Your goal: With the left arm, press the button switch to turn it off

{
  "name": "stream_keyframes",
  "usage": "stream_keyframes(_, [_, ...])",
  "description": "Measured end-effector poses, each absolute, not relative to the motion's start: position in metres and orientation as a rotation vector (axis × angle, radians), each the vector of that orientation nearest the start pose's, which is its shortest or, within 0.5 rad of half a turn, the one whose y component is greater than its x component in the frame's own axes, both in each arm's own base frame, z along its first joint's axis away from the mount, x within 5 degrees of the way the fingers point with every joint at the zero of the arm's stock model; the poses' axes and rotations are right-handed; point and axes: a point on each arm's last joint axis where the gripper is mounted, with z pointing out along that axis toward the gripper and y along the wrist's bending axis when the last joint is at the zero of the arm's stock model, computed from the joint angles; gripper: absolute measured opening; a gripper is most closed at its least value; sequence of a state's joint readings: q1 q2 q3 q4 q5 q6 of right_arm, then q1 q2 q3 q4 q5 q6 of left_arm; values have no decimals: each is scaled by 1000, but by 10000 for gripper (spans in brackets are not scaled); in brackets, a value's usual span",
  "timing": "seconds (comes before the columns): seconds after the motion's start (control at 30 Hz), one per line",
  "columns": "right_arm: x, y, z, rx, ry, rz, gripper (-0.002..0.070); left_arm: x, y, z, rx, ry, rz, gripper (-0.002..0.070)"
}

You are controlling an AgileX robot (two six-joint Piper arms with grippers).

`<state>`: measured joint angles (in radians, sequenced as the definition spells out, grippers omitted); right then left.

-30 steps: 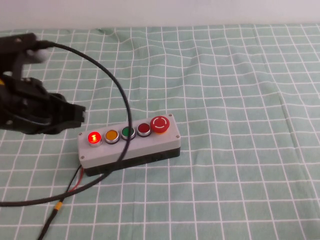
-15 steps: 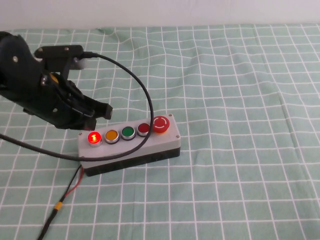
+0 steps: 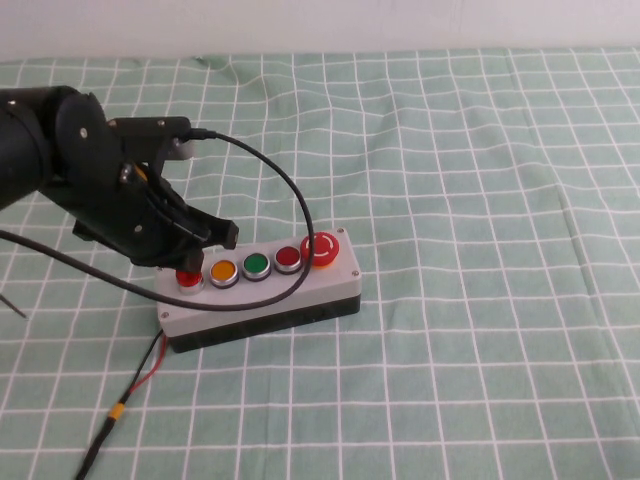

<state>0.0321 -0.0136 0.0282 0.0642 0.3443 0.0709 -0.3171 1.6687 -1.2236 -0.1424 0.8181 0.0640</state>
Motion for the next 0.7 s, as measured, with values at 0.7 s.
stream_keyframes(0.7, [53,4,173,76,1842,134,-16,138,-56,473,382,2003,-323,-3])
